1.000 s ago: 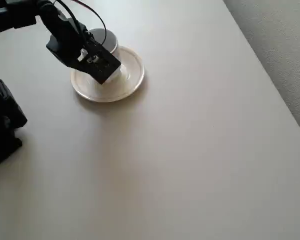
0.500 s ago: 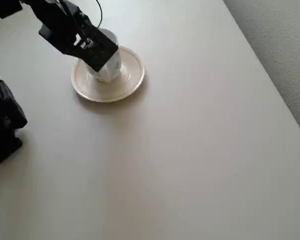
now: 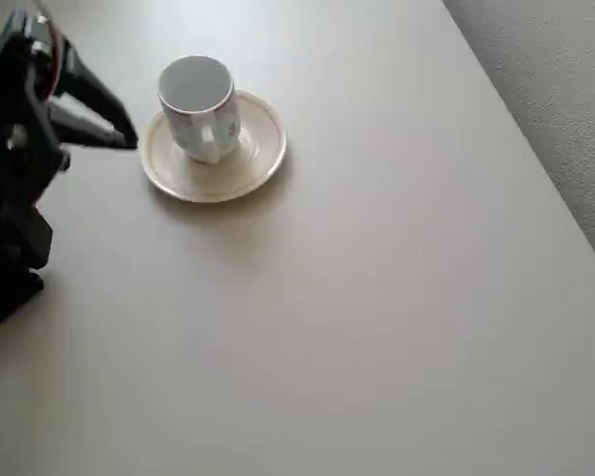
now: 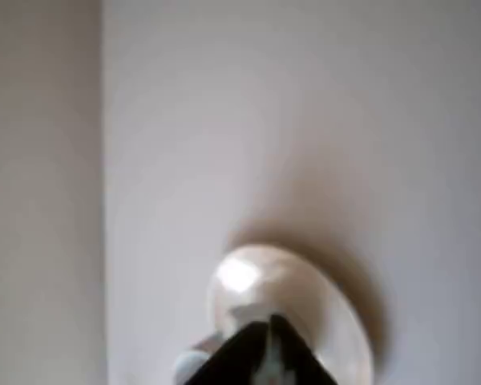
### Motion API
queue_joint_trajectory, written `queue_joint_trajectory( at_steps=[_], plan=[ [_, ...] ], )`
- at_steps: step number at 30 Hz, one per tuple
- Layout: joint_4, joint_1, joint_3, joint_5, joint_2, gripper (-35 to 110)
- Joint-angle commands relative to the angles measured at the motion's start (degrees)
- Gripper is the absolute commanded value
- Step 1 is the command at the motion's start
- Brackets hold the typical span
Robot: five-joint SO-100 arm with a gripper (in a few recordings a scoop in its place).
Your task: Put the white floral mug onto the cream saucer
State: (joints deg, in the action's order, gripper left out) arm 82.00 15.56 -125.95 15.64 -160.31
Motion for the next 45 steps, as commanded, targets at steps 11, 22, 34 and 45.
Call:
queue_joint_trajectory(
  at_steps=[11, 22, 34, 45],
  plan=[
    [-7.2, -2.2, -43.5, -3.2, -28.3, -2],
    [-6.9, -5.4, -43.5, -0.7, -28.3, -2],
    [-6.9, -5.4, -43.5, -0.7, -28.3, -2],
    [-6.9, -5.4, -43.5, -0.7, -28.3, -2]
  ],
)
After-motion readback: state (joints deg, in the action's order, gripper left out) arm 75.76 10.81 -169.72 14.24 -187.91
